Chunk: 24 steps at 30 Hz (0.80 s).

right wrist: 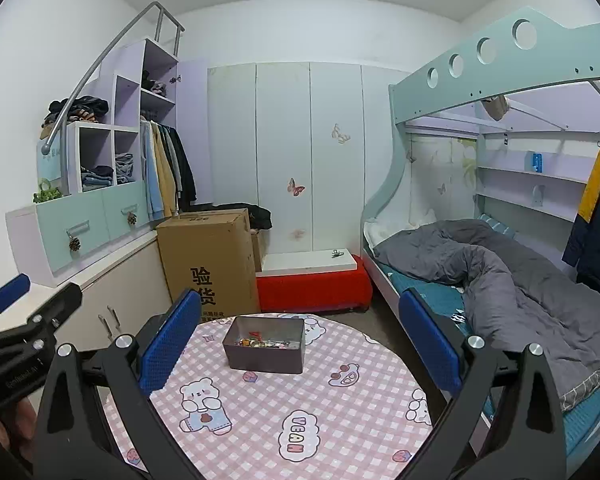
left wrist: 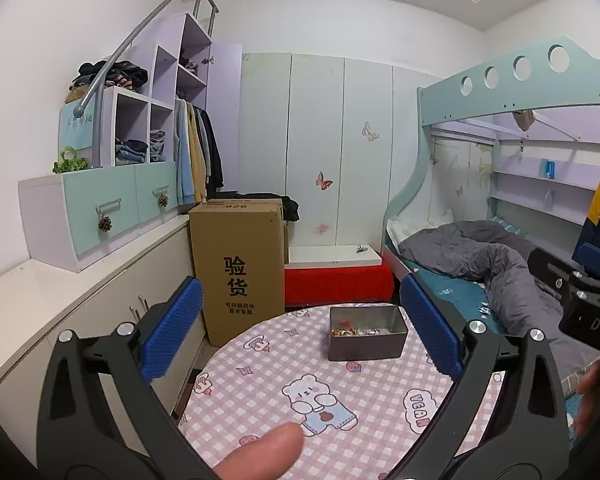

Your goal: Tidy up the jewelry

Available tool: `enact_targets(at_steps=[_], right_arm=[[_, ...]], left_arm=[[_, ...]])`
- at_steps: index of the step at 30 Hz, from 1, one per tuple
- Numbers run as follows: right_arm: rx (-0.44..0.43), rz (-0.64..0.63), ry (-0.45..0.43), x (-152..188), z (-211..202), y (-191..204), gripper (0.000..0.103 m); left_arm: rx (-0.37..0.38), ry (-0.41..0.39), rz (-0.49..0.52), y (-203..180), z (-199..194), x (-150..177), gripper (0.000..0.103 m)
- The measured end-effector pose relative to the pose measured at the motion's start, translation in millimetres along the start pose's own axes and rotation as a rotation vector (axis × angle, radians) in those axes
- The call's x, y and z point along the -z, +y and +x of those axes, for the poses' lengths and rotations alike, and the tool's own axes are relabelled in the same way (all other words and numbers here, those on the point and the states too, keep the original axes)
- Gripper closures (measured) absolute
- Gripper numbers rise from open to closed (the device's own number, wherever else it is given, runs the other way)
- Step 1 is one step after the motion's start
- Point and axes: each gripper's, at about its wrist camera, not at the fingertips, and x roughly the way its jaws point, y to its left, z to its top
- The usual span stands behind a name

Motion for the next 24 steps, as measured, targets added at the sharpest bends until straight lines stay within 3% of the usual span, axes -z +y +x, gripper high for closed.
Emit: enact_targets(at_steps=[24], right_arm=[[-0.041, 0.02, 0.017, 5, 14, 8, 0.008]], left_arm=[[-0.021, -0.045, 0.0, 1, 4, 4, 0.006]])
